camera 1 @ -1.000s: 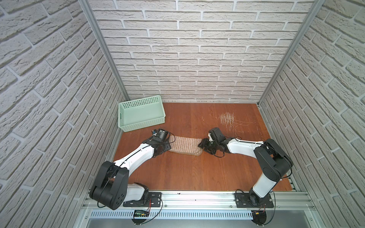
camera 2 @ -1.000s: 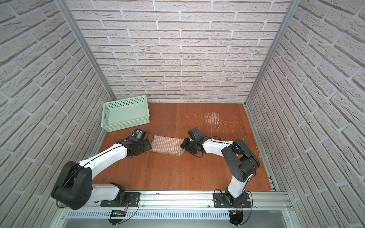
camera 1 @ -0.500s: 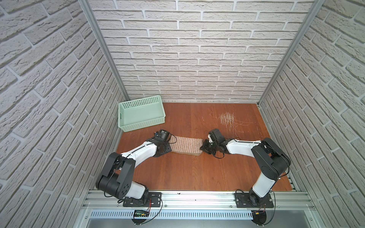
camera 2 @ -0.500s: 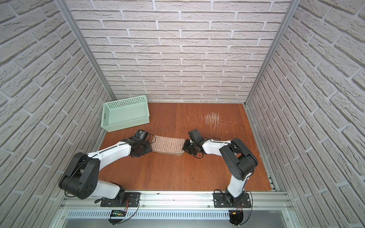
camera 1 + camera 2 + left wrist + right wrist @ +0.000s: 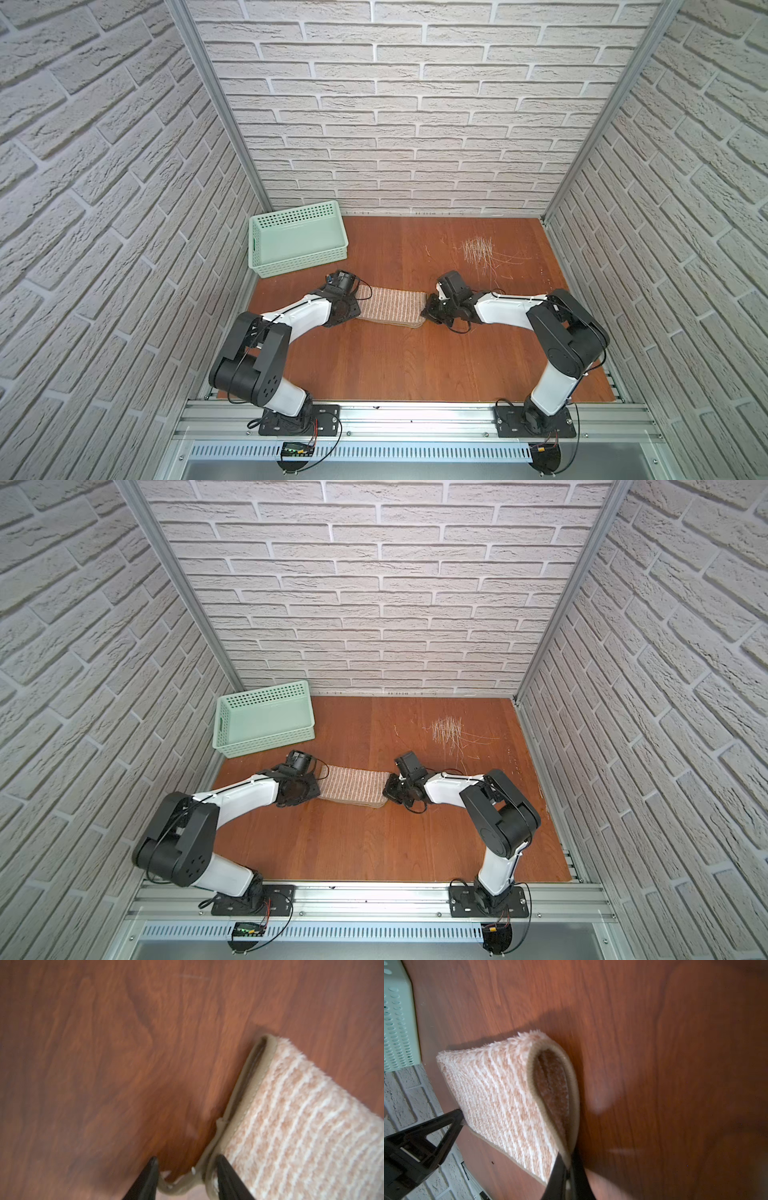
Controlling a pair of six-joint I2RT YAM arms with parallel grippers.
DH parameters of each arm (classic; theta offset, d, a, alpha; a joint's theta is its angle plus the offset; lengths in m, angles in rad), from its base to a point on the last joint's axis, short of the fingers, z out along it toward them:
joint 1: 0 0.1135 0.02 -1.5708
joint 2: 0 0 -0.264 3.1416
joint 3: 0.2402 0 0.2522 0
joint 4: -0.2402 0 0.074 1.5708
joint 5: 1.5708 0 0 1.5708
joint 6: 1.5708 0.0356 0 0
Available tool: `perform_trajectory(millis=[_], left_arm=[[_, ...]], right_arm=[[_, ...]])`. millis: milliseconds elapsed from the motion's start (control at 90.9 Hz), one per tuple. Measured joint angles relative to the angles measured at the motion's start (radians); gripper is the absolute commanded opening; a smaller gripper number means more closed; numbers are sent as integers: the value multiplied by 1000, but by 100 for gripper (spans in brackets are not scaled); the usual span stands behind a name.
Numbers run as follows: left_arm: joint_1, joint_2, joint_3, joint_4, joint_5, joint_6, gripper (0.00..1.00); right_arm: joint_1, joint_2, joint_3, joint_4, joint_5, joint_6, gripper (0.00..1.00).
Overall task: Fold the square dishcloth
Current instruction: Fold the cleaning item at the center of the board.
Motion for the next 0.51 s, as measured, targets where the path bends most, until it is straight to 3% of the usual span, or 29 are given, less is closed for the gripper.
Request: perform_trajectory(millis=[231, 506], left_arm=[[-35, 55, 16, 109, 71, -4, 21], [-166, 95, 16, 204, 129, -95, 2]], right_arm=[[-8, -39, 26, -150, 101, -54, 3], [-68, -140, 69, -411, 272, -168, 3]])
